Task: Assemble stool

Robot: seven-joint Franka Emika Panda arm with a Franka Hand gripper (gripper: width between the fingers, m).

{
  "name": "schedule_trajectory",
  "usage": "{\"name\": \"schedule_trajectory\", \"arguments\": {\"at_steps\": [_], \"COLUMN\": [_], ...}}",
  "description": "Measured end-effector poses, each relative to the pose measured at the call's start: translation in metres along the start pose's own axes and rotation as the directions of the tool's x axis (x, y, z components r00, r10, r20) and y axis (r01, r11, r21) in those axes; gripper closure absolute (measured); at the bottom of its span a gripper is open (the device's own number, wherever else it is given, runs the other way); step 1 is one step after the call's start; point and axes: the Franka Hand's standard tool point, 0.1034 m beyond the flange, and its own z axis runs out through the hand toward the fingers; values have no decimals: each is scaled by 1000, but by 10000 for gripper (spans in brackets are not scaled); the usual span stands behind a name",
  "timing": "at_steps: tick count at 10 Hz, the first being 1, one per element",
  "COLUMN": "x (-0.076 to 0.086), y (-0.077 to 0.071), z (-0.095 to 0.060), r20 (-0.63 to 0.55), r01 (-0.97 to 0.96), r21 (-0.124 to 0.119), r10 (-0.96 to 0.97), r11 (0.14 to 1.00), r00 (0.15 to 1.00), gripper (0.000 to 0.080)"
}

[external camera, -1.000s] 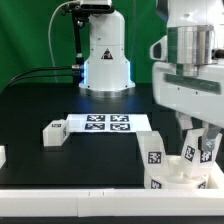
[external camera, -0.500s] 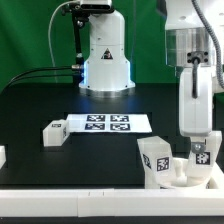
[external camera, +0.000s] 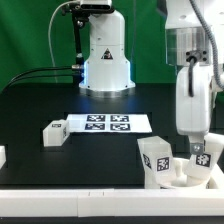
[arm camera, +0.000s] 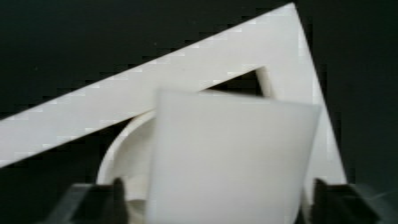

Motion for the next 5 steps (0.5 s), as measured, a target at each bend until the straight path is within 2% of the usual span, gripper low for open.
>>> {"name": "schedule_trajectory", "arguments": {"at_steps": [1, 2, 3, 5], "x": [-5, -9, -13, -11], "y": [-4, -10, -13, -13], "z": [-13, -25, -30, -28], "r20": [13, 14, 1, -11], "r01": [137, 370, 517, 605], "r21": [18, 51, 80, 75], "r10": [-137, -371, -519, -606], "r11": [990, 927, 852, 793], "r00": [990, 928, 855, 795], "gripper": [187, 187, 158, 151]}}
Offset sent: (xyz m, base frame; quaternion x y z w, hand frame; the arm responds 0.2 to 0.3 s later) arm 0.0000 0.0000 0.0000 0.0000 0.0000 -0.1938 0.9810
